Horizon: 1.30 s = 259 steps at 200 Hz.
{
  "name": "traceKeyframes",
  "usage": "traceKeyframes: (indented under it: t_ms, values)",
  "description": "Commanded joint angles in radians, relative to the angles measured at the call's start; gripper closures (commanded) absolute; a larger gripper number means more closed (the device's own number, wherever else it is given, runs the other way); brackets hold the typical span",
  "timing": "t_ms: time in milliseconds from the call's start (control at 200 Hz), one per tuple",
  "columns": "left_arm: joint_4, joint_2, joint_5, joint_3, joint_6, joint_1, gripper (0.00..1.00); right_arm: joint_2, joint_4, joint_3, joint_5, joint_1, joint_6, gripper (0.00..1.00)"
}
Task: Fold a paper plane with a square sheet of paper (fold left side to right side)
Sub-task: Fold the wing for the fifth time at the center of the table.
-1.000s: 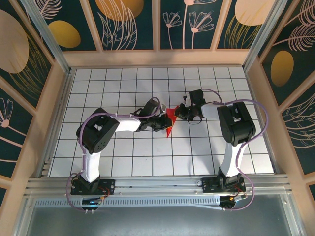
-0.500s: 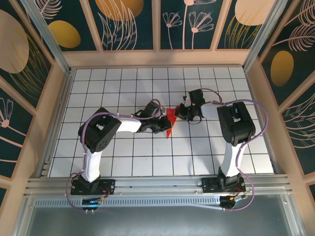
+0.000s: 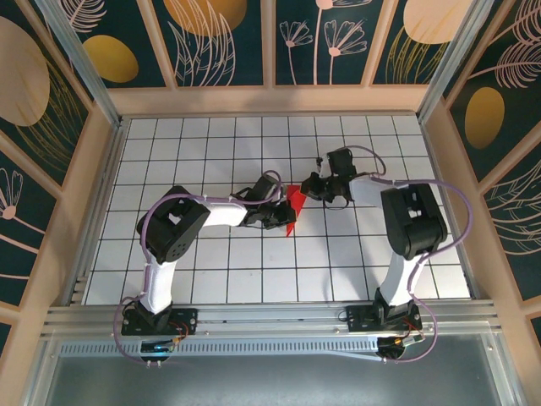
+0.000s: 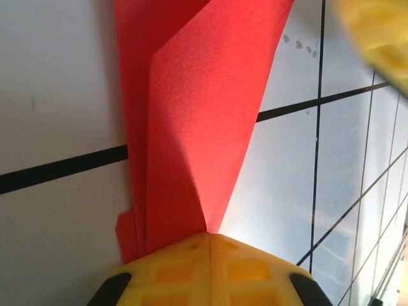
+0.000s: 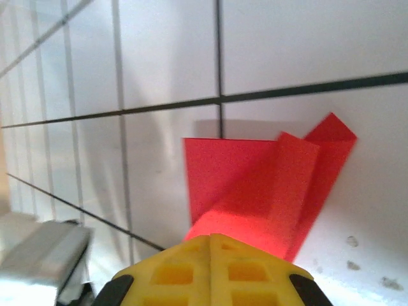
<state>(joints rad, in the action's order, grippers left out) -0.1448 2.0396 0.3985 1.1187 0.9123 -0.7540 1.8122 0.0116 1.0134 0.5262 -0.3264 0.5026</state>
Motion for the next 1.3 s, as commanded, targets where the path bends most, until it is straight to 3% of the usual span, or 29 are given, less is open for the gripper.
traceKeyframes:
  t_ms: [0,225,585,1051,1291]
  values:
    - [0.157,0.062,-0.089,0.012,-0.046,-0.014,1.00,-0.070,-0.021,-0.048,0.008,0.003,-0.014,1.00]
    - [0.216,0.070,-0.135,0.038,-0.060,-0.022,1.00,-0.079,-0.086,-0.124,0.022,-0.014,0.010,1.00]
    - [0.249,0.075,-0.156,0.044,-0.066,-0.022,1.00,0.012,-0.124,-0.098,0.032,-0.031,0.000,1.00]
    - [0.244,0.076,-0.139,0.027,-0.068,-0.021,1.00,0.102,-0.024,-0.021,-0.127,-0.020,-0.123,1.00]
    - [0.244,0.077,-0.138,0.020,-0.068,-0.021,1.00,0.144,-0.010,0.035,-0.141,0.017,-0.151,1.00]
